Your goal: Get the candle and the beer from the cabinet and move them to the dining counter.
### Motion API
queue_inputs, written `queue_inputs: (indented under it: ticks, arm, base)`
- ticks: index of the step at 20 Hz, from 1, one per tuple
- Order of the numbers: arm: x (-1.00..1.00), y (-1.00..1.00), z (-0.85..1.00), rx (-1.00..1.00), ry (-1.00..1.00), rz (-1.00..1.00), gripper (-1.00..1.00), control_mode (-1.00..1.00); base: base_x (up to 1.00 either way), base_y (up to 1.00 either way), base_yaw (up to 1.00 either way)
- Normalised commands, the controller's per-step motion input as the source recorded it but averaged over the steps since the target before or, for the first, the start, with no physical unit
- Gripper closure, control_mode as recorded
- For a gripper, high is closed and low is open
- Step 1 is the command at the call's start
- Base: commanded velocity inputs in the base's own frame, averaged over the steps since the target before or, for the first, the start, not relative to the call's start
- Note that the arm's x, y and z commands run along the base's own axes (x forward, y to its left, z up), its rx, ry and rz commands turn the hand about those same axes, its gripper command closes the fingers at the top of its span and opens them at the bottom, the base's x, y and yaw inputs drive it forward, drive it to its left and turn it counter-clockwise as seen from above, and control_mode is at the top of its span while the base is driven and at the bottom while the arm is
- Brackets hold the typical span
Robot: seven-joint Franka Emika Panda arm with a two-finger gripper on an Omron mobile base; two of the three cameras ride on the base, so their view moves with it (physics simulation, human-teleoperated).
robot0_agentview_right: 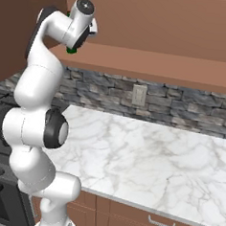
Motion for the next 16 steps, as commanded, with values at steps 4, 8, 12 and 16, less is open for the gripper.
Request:
queue_inputs:
  ticks: [4, 8, 12, 16]
  arm:
    - [0.18, 0.02, 0.00, 0.00, 0.00, 0.00, -1.00, -1.00]
    - [0.20, 0.04, 0.00, 0.00, 0.00, 0.00, -1.00, -1.00]
    - [0.12, 0.05, 0.00, 0.00, 0.00, 0.00, -1.00, -1.00]
    - [0.08, 0.07, 0.00, 0.00, 0.01, 0.00, -1.00, -1.00]
  base:
    - [0.00, 0.00, 0.00]
    - [0.00, 0.00, 0.00]
    - [0.00, 0.00, 0.00]
    - [0.00, 0.00, 0.00]
